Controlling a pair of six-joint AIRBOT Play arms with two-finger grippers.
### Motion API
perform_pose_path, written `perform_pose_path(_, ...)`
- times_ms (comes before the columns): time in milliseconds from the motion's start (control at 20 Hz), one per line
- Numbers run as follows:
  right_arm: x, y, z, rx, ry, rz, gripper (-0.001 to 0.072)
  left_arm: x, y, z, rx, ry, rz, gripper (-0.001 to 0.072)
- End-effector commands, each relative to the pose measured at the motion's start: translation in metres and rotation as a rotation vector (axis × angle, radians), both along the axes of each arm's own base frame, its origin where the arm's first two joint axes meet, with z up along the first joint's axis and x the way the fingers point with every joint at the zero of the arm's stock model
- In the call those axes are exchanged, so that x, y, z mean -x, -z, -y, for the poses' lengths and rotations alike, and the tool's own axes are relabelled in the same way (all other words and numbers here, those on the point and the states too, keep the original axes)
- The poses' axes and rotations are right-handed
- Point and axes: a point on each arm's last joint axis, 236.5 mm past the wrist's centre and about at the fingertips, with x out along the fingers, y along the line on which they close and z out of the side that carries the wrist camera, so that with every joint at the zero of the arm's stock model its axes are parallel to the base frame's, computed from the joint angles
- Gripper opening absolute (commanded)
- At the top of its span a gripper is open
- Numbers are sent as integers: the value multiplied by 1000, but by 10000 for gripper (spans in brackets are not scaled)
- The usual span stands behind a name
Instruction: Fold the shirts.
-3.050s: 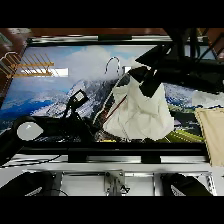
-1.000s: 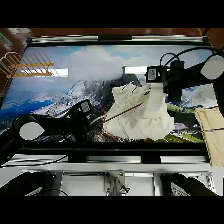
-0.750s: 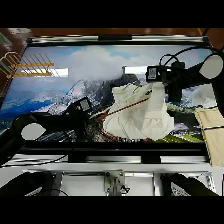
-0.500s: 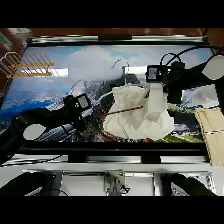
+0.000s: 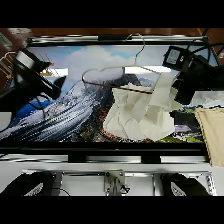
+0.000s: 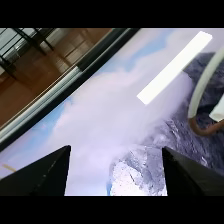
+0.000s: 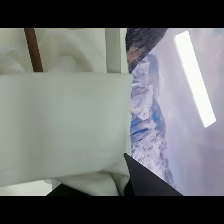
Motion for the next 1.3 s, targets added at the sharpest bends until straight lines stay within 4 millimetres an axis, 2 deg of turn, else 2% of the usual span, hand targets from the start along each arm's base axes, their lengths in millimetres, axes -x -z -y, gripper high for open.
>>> perform_pose_path(0, 17, -27, 4, -110, 130, 35, 107, -7, -9, -50, 425, -236, -172, 662)
perform_pose_path(100, 28, -43, 5, -148, 158, 70, 107, -3, 36, -66, 557, -367, -377, 557)
perform_pose_path(150, 34, -50, 5, -169, 172, 84, 108, 0, 60, -65, 594, -402, -454, 512)
perform_pose_path(200, 39, -57, 5, -198, 192, 91, 108, 3, 83, -57, 628, -407, -525, 510)
perform_pose_path(300, 50, -60, -4, -244, 206, 74, 107, 14, 139, -23, 774, -400, -746, 510)
perform_pose_path(350, 56, -58, -11, -255, 199, 49, 107, 19, 161, -2, 840, -384, -841, 511)
perform_pose_path(450, 64, -54, -25, -266, 176, 15, 107, 19, 187, 44, 901, -312, -942, 513)
perform_pose_path(650, 74, -54, -45, -286, 137, -8, 107, 11, 212, 127, 946, -220, -1036, 542)
perform_pose_path(900, 76, -43, -28, -215, 220, -28, 107, -22, 227, 199, 907, -149, -1085, 542)
perform_pose_path(1050, 72, -43, -18, -189, 249, -13, 107, -27, 230, 230, 905, -102, -1164, 542)
perform_pose_path(1250, 66, -44, 0, -153, 320, 16, 107, -5, 215, 240, 769, 47, -1154, 541)
